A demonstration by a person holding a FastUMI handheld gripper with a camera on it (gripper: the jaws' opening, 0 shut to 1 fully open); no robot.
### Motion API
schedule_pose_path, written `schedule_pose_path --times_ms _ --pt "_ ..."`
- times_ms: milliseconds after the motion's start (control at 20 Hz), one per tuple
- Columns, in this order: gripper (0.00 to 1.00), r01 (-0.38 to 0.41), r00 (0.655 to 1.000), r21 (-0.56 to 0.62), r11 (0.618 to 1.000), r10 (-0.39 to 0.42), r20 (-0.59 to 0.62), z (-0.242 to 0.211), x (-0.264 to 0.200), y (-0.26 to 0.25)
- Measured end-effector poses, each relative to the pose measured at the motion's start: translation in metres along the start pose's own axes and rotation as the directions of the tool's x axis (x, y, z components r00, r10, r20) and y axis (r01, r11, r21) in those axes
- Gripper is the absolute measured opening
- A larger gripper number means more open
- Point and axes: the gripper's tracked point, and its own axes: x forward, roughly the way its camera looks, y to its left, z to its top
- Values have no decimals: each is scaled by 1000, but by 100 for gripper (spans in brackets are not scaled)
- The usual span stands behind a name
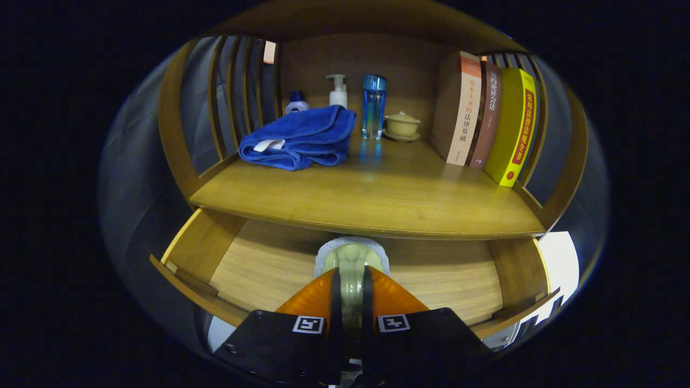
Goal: Pull open the drawer, take out the items inside it, and place them on the countertop above the cabinet.
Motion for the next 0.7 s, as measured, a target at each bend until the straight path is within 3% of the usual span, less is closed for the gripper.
schedule_pose_path --times_ms 350,400,700 --pt "23 28 988 7 1000 -29 151 -2 -17 2" --pt "18 35 982 4 999 -35 184 -4 -18 2" --pt "18 52 925 -12 999 -43 377 40 -57 9"
